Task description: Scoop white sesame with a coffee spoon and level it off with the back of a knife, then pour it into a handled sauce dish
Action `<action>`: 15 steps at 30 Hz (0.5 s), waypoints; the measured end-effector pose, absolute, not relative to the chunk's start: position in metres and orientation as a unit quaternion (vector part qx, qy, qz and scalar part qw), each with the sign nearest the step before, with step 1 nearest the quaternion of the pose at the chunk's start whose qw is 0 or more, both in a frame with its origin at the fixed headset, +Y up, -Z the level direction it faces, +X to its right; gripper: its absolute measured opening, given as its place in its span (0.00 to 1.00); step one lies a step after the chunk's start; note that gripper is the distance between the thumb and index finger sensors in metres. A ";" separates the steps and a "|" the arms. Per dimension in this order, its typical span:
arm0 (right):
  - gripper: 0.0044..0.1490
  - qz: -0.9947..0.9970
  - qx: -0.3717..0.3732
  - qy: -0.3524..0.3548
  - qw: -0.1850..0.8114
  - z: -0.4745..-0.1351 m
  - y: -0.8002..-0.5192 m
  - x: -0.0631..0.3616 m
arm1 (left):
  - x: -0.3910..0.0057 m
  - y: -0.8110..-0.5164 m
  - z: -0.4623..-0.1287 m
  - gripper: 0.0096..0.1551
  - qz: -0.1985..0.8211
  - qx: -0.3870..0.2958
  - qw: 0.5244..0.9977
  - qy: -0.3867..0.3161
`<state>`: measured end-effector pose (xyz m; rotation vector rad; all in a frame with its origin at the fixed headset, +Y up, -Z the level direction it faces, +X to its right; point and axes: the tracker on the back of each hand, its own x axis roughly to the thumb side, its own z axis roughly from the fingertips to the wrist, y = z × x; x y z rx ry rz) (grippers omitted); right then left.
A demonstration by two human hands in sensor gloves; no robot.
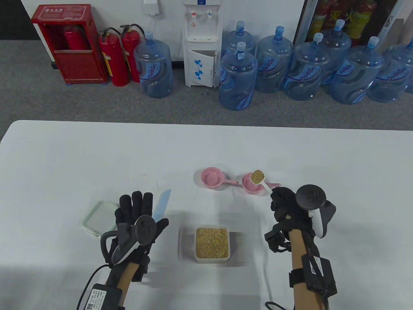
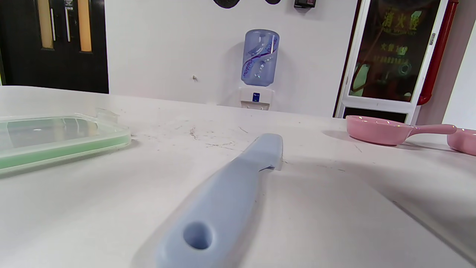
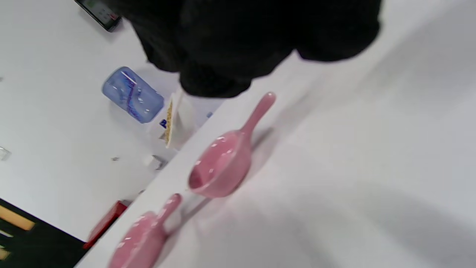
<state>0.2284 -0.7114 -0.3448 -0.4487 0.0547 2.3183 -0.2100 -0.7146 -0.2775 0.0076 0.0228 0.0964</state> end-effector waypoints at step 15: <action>0.26 0.976 -0.153 -0.009 0.154 -0.364 -0.709 0.195 | -0.208 -0.718 -0.280 0.54 0.048 -0.008 0.999 0.007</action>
